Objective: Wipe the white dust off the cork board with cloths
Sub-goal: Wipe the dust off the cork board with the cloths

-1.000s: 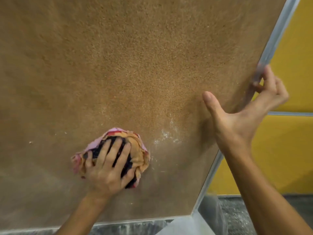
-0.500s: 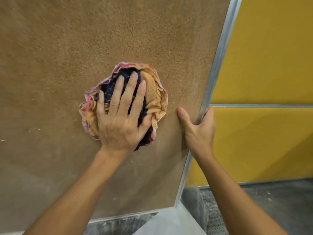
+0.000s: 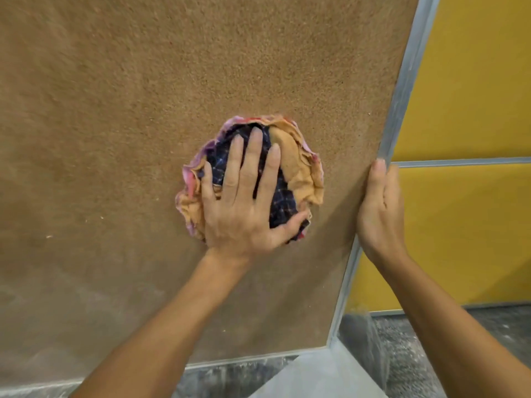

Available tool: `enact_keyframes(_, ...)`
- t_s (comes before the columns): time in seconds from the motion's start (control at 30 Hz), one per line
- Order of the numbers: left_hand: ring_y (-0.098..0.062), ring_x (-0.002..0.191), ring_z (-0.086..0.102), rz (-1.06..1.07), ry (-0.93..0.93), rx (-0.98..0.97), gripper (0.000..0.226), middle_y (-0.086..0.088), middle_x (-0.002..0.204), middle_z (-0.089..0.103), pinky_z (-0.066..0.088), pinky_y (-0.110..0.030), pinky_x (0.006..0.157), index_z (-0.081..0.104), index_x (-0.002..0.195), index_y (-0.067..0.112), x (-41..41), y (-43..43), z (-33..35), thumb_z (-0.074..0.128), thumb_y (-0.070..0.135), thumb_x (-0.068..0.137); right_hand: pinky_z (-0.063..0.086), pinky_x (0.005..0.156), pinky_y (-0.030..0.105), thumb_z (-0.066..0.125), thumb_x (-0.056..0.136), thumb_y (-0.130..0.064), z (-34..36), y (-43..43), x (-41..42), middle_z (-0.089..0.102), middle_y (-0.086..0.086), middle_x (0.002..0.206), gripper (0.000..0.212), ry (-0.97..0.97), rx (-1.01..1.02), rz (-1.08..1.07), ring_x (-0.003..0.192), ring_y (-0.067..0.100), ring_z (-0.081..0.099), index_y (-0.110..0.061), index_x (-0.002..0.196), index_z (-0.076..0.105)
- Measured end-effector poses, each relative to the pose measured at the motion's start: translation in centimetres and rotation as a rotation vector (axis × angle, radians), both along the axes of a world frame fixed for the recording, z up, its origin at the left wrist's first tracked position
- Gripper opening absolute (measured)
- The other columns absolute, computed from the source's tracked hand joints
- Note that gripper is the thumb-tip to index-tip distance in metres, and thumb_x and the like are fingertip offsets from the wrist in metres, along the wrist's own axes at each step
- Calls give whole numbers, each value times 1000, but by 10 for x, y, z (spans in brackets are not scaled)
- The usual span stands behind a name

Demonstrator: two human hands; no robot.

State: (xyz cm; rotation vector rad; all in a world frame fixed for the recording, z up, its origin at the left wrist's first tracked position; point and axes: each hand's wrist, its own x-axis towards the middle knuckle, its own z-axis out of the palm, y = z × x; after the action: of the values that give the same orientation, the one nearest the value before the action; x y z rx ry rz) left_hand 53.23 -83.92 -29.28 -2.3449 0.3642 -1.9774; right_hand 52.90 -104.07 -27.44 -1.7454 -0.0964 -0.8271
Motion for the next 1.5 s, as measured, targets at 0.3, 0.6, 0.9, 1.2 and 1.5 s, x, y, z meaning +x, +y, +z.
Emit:
enact_keyframes(0.3, -19, 157, 14, -34, 189, 272, 73, -1, 172, 4, 4, -51, 126, 19, 163, 18, -10, 14, -77, 49, 37, 99, 35, 67, 37, 31, 109, -45, 4, -23, -2, 50, 20, 87, 55, 11, -93, 134, 75, 16, 43, 3, 96, 51)
enact_keyframes(0.6, -22, 153, 23, -104, 55, 5, 61, -6, 164, 23, 14, -49, 124, 37, 157, 16, 7, -74, 9, 47, 44, 105, 55, 80, 51, 48, 101, -49, 18, -47, -8, 76, 12, 98, 46, 156, 52, 371, 92, 20, 67, -14, 106, 77)
enact_keyframes(0.9, -19, 156, 15, -112, 201, 241, 65, 0, 171, 11, 4, -52, 124, 25, 162, 17, -6, -72, -21, 41, 36, 102, 54, 86, 43, 43, 102, -55, 16, -63, -13, 69, 23, 97, 68, 330, 40, 496, 86, 19, 59, 9, 107, 66)
enact_keyframes(1.2, -24, 153, 23, -148, 155, 211, 65, -3, 167, 24, 13, -50, 123, 37, 158, 17, 8, -98, -43, 55, 35, 98, 53, 101, 35, 25, 112, -37, 17, -55, -15, 74, 0, 122, 50, 347, 179, 524, 117, 10, 67, -18, 124, 70)
enact_keyframes(1.5, -16, 152, 24, -161, 161, 155, 64, 5, 169, 20, 4, -52, 123, 31, 160, 21, 5, -99, -28, 47, 34, 100, 58, 85, 26, 27, 111, -43, 15, -44, -18, 78, -7, 104, 51, 297, 160, 374, 101, 5, 72, -28, 101, 75)
